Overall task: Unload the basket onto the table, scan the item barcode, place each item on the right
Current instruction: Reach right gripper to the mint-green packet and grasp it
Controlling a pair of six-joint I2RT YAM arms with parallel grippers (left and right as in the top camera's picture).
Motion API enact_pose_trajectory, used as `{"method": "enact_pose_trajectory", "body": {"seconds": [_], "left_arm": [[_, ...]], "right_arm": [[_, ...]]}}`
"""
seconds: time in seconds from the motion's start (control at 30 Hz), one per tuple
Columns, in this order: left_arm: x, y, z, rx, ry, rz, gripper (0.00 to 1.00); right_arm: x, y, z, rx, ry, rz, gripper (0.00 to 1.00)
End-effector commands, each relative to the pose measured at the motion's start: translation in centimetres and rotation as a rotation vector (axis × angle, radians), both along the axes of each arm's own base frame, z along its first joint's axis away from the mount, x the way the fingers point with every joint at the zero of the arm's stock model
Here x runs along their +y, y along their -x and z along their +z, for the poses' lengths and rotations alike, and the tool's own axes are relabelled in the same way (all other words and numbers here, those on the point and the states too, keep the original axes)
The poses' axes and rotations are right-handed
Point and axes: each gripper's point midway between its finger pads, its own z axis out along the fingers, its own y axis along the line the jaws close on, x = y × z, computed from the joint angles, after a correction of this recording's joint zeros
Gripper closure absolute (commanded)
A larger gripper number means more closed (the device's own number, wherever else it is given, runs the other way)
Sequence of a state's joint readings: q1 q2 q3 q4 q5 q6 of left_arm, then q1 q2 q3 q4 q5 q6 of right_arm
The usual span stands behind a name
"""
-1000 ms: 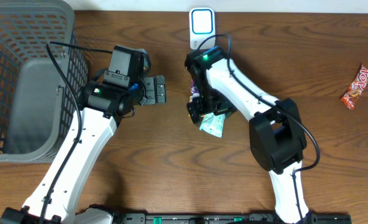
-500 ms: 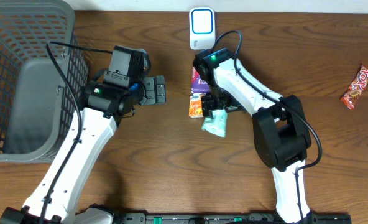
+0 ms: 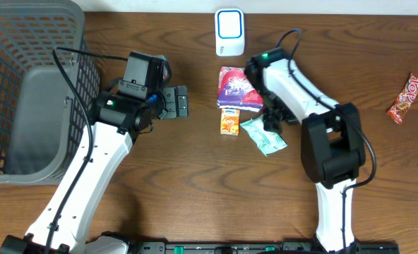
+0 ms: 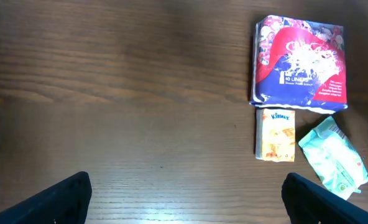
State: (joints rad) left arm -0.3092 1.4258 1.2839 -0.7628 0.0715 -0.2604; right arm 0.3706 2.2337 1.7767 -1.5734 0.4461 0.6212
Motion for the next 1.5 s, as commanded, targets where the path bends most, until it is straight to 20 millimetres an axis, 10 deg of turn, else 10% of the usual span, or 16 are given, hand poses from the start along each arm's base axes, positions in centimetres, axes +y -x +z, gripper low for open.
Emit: {"method": "enact_pose_trajectory", "body": {"seconds": [0.0, 0.33, 0.6, 0.87, 1.33, 1.47], "left_arm": [[0.3, -0.3, 0.3, -0.008, -0.014, 0.002, 0.02], [0.3, -0.3, 0.3, -0.008, -0.014, 0.002, 0.02], [0.3, -0.3, 0.3, -0.008, -0.014, 0.002, 0.02], [0.3, -0.3, 0.3, -0.008, -0.014, 0.002, 0.02], [0.3, -0.3, 0.3, -0.008, -0.014, 0.002, 0.02], [0.3, -0.3, 0.3, -0.008, -0.014, 0.002, 0.02]], "right_arm": [[-0.4, -0.3, 1.5, -0.055, -0.010, -0.013, 0.01], [6.4, -0.8, 5.3, -0.160, -0.302, 0.207, 0.06], [10.6, 0.3, 2.8, -0.164, -0.317, 0.328, 0.20], [10.1, 1.3, -2.6, -0.169, -0.288, 0.357, 0.42], [9.4, 3.1, -7.6, -0.147, -0.316, 0.408, 0.39], [9.5, 3.8, -8.2, -0.130, -0.339, 0.400, 0.75]]}}
